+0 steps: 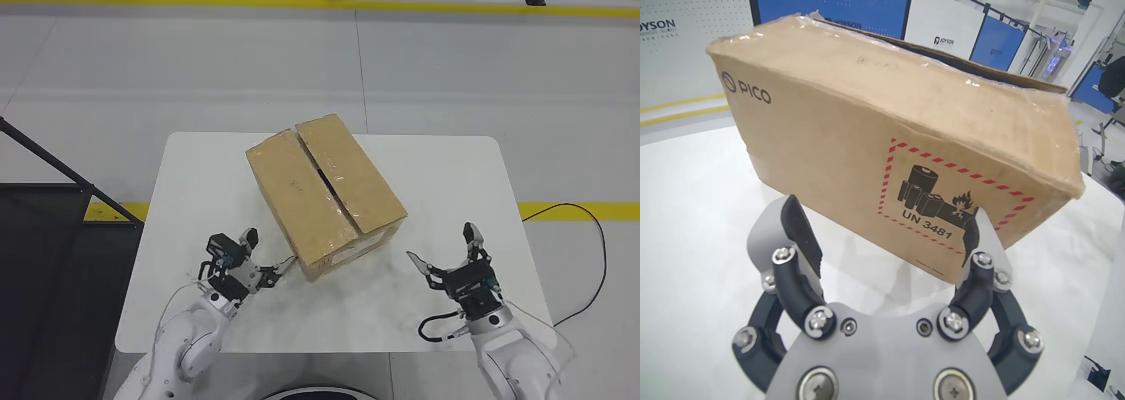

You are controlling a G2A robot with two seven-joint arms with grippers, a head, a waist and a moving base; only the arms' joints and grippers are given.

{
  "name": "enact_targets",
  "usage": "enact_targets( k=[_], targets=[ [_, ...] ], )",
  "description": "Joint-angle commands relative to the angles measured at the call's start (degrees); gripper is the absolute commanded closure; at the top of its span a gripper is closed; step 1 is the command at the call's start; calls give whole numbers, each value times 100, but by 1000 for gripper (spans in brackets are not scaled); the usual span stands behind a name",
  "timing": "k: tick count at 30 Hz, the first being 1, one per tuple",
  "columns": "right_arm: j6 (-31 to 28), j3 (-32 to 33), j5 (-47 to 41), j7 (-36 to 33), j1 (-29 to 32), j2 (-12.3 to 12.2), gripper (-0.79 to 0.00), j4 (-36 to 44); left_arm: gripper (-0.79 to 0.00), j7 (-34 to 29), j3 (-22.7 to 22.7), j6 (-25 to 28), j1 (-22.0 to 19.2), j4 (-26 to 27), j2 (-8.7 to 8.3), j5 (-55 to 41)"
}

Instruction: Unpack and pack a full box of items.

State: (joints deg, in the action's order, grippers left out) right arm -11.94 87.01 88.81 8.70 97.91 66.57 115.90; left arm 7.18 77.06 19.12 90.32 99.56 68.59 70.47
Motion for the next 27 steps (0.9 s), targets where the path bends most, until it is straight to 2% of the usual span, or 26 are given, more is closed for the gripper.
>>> enact_targets(
  k=[1,21,27],
  targets=[
    [0,-9,26,-15,-11,1,-785,5,-785,5,-48,41,-23,13,-6,199],
    [-26,239,-144,66,100,2,-785,-150,-785,-110,-963,-186,-610,-165,144,350],
    [-250,216,-675,-45,29,16,-785,-212,-785,-100,-980,-158,-588,-89,148,312]
  ],
)
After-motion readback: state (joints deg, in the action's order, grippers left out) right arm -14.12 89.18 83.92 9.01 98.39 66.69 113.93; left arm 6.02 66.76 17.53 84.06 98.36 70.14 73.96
